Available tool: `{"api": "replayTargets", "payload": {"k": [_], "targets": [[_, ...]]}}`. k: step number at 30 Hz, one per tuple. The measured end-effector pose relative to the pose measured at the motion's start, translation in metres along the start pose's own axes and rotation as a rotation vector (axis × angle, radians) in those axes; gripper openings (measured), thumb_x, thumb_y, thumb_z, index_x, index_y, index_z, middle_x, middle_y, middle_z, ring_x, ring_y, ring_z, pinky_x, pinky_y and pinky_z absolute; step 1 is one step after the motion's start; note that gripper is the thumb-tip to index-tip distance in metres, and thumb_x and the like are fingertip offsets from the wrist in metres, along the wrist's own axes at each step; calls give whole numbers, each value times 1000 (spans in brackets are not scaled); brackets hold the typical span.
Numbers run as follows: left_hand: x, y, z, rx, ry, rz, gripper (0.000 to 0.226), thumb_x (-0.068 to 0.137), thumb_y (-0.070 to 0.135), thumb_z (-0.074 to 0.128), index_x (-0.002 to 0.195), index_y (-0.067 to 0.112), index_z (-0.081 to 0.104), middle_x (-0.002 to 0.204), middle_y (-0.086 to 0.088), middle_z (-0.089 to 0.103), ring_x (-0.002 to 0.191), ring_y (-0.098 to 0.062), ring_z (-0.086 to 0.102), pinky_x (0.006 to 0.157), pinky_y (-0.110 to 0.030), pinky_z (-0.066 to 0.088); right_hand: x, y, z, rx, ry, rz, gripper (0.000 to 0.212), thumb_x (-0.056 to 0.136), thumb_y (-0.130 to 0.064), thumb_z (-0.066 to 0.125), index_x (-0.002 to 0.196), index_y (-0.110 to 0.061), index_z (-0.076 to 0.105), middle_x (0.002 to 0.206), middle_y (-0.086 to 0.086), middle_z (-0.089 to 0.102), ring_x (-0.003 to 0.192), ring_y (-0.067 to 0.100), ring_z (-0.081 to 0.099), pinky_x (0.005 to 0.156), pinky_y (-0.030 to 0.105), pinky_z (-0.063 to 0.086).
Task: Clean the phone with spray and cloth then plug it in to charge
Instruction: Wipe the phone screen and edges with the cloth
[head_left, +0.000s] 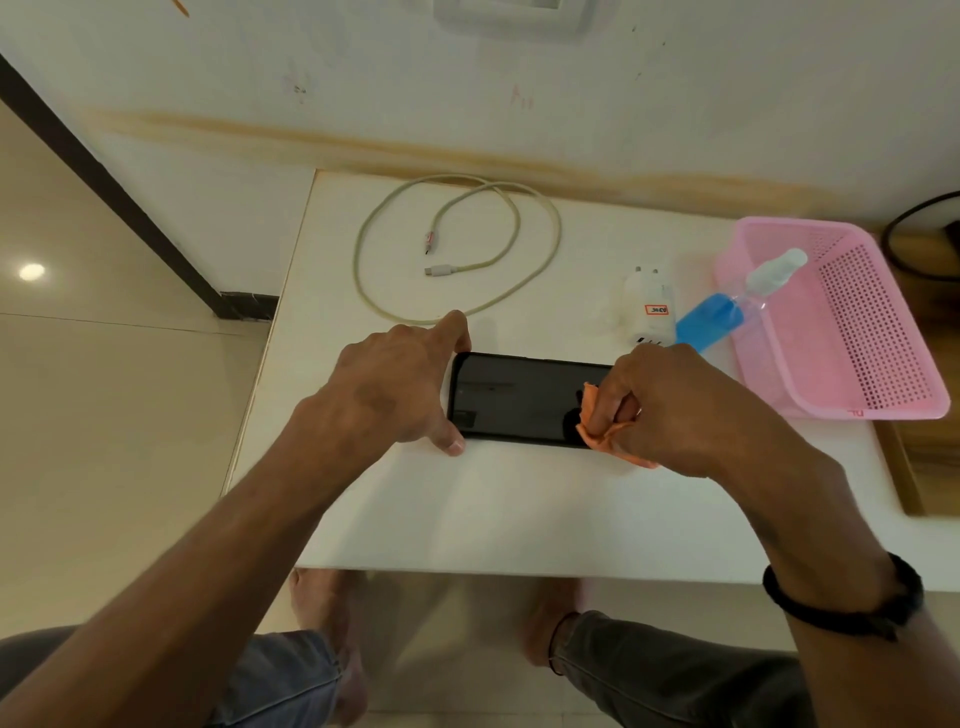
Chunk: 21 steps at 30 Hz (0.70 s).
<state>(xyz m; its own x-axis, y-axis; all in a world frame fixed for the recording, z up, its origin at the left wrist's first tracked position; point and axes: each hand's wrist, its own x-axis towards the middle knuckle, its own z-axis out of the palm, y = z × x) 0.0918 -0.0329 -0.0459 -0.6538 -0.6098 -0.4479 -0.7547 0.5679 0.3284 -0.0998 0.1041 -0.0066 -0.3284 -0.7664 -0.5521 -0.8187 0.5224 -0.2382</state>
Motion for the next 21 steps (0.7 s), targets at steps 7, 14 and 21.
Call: {"api": "replayTargets", "payload": {"k": [7,14,21], "targets": [[0,0,0,-8,-5,5,91,60,48,96,131,34,41,88,14,53,83,-19,61,64,-32,39,-5,14,-3,-4,86,133,14,87,-17,76,101,-13,78,105,12,72,89,25,71,90,35,59],[2,0,1,-27,-14,4,92,60,47,96,131,33,40,90,12,57,85,-19,62,63,-31,38,-5,18,0,284,468,62,3,89,-14,76,89,-16,77,78,-7,71,70,3,66,66,15,47],[2,-1,0,-55,-6,-1,93,56,47,98,129,33,43,84,13,55,81,-20,63,63,-32,42,14,5,6,129,380,80,24,91,-7,70,111,-18,78,101,5,75,92,22,71,97,32,55]]}}
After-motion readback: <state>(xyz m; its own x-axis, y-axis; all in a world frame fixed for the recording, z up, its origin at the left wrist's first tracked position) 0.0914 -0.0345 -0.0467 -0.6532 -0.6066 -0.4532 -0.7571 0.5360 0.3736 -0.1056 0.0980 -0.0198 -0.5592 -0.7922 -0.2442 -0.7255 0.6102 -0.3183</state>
